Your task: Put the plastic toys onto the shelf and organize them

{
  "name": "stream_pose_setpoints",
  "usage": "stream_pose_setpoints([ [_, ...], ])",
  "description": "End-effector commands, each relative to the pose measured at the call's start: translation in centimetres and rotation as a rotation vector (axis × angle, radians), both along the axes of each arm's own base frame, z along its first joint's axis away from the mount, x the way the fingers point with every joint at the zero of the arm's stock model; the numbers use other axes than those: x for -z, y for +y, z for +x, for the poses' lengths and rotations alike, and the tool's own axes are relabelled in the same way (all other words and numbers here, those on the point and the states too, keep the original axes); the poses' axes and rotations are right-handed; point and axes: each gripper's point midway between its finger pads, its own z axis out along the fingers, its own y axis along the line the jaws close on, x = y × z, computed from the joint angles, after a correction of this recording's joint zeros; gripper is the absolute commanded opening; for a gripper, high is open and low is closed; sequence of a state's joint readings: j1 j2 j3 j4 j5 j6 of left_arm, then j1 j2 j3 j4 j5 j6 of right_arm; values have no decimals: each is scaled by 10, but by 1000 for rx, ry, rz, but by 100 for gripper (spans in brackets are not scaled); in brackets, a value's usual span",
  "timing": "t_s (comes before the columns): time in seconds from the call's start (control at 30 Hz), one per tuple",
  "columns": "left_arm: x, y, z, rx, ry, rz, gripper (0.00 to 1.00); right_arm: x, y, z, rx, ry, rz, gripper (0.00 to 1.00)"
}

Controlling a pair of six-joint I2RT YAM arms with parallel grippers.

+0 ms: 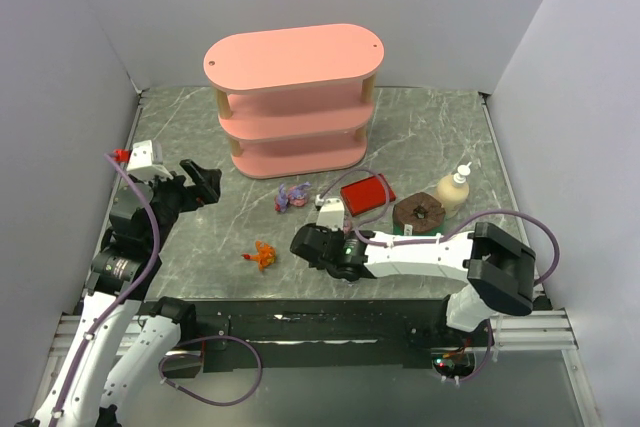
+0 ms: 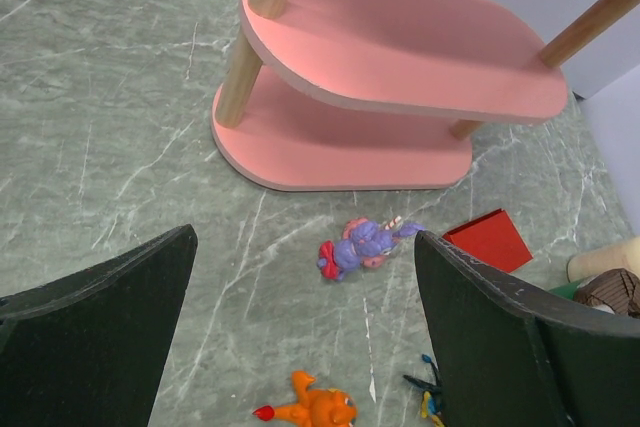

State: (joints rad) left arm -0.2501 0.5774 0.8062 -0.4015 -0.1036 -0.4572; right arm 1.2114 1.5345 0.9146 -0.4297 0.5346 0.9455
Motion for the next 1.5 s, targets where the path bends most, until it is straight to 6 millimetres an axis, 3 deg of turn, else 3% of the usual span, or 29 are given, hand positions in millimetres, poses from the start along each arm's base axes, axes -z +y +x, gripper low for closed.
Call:
stream_pose_setpoints([
  [0.0,-10,4,0,-17,-40,-7,96,-4,6,9,13,-14,-16,37],
  [0.1,-10,3,0,-16,-42,-7,96,-5,3,12,14,-24,-28,34],
  [0.3,-9,2,1,-8,-35,-7,96,-11,-1,16,5,-39,-10,0],
  [0.63,-5,-1,1,3,-21,-10,96,-27,4,17,-55,-70,67,0],
  [0.93,2,-7,1,31,12,-21,96,-38,10,22,-91,-43,237,0],
  [1.07,6,-14,0,65,32,-32,96,-66,11,27,-115,-65,348,0],
  [1.2,7,-40,-8,230,32,-32,96,-108,15,29,-182,-96,478,0],
  [1.27,6,-66,-22,419,17,-27,96,-133,14,30,-227,-111,545,0],
  [1.33,0,-90,-41,607,-27,-38,96,-144,7,33,-248,-112,562,0],
  [1.37,-2,-96,-46,654,-41,-40,96,-161,9,27,-294,-116,604,0],
  [1.47,-9,-111,-65,801,-84,-45,96,-183,2,17,-367,-94,645,0],
])
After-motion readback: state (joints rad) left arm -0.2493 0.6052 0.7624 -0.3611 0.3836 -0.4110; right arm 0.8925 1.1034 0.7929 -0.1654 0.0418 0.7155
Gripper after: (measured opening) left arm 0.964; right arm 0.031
